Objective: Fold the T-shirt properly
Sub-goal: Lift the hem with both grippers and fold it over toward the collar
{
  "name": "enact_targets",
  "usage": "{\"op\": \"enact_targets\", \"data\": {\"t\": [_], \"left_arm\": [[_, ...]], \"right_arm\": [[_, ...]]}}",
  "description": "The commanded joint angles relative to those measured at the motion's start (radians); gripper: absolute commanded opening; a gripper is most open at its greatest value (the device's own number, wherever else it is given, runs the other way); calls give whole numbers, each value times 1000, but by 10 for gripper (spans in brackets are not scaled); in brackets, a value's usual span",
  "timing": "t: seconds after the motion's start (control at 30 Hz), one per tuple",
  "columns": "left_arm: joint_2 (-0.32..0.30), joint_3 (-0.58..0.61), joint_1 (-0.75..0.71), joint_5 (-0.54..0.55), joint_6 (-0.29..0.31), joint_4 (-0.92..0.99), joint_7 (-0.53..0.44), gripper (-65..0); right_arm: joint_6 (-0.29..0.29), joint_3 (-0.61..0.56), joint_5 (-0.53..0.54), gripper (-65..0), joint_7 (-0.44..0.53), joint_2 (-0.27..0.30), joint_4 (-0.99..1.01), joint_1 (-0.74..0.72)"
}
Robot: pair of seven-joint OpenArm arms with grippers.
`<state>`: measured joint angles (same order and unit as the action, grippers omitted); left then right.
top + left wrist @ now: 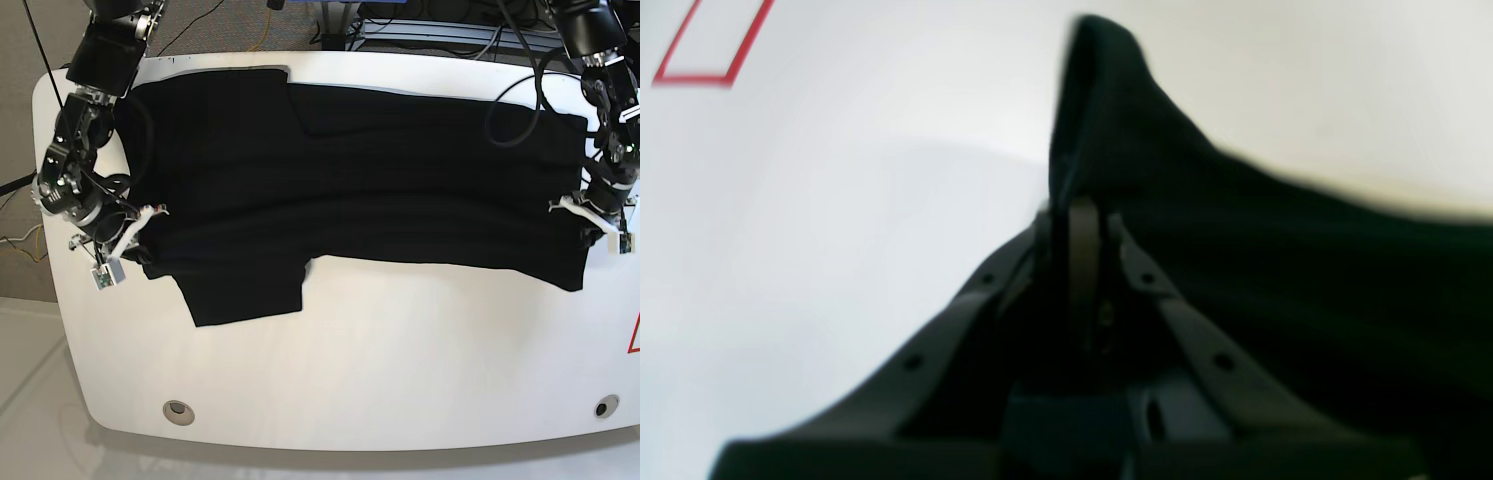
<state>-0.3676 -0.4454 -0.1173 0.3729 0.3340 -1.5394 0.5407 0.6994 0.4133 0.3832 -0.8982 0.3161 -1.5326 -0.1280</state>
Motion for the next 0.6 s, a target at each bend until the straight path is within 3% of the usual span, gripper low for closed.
{"op": "enact_targets", "data": {"t": [0.0,0.57], "left_arm": [[-17,-19,-13,14,4,-44,-3,-650],[-20,-62,-126,42,-3,-157,44,-650]], "right_arm": [[-1,12,32,-650,9,17,-50,2],[-1,8,60,-650,6,9,-213,170]]}}
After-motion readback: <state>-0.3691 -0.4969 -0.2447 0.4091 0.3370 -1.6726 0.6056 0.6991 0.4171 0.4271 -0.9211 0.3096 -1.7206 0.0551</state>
